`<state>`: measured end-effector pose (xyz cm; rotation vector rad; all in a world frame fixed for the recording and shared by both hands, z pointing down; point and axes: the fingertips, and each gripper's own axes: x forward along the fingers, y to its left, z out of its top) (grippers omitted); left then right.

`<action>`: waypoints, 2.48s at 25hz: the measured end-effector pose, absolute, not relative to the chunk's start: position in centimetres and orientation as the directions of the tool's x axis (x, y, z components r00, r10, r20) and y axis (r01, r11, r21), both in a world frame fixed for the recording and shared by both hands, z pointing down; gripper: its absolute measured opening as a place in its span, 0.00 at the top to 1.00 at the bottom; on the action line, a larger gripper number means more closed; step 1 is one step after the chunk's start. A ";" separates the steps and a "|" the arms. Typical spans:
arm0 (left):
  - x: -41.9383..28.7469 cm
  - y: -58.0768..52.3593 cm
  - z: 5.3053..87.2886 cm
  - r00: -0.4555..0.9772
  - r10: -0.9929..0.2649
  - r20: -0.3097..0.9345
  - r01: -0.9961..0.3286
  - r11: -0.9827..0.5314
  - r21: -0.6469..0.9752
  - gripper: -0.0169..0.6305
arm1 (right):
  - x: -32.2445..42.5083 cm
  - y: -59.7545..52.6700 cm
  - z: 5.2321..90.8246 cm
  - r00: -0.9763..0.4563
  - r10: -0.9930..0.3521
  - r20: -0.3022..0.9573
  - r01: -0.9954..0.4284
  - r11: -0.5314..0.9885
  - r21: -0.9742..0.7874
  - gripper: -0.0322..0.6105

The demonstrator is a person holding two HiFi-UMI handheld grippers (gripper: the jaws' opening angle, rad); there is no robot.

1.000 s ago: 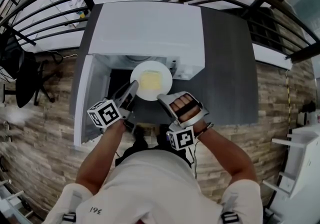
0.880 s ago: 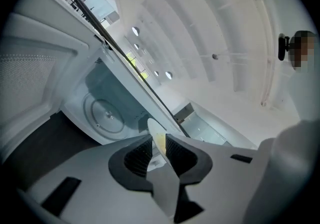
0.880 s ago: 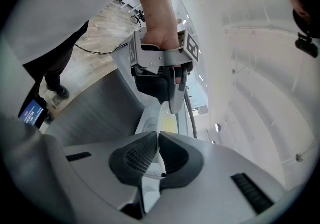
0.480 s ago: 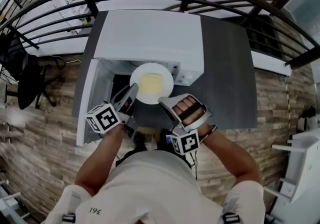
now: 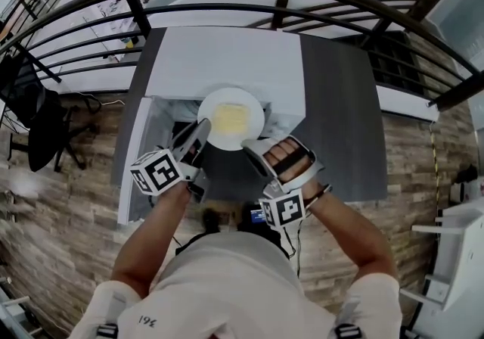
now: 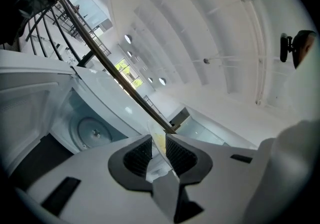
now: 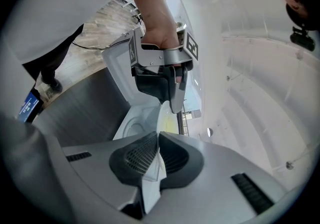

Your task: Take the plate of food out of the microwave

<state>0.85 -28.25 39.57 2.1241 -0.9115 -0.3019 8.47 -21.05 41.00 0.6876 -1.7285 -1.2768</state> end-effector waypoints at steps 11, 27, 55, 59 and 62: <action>1.9 -32.1 37.8 0.707 -0.704 0.065 -0.518 -0.453 0.725 0.85 | 9.3 -25.1 40.7 -0.461 -0.829 0.317 0.059 0.328 0.943 0.93; 3.0 -39.2 39.9 0.672 -0.724 0.156 -0.572 -0.373 0.730 0.85 | 10.6 -32.5 43.2 -0.395 -0.831 0.391 0.107 0.381 0.918 0.93; 1.7 -38.7 39.6 0.771 -0.610 0.185 -0.507 -0.411 0.758 0.84 | 9.7 -33.9 42.3 -0.400 -0.834 0.381 0.052 0.395 0.917 0.93; 1.9 -38.0 39.6 0.811 -0.557 0.178 -0.465 -0.429 0.774 0.81 | 10.2 -34.4 42.6 -0.365 -0.848 0.385 0.057 0.393 0.918 0.93; 2.4 -37.4 39.4 0.832 -0.526 0.174 -0.444 -0.444 0.778 0.76 | 10.1 -34.7 42.5 -0.363 -0.849 0.384 0.046 0.395 0.917 0.93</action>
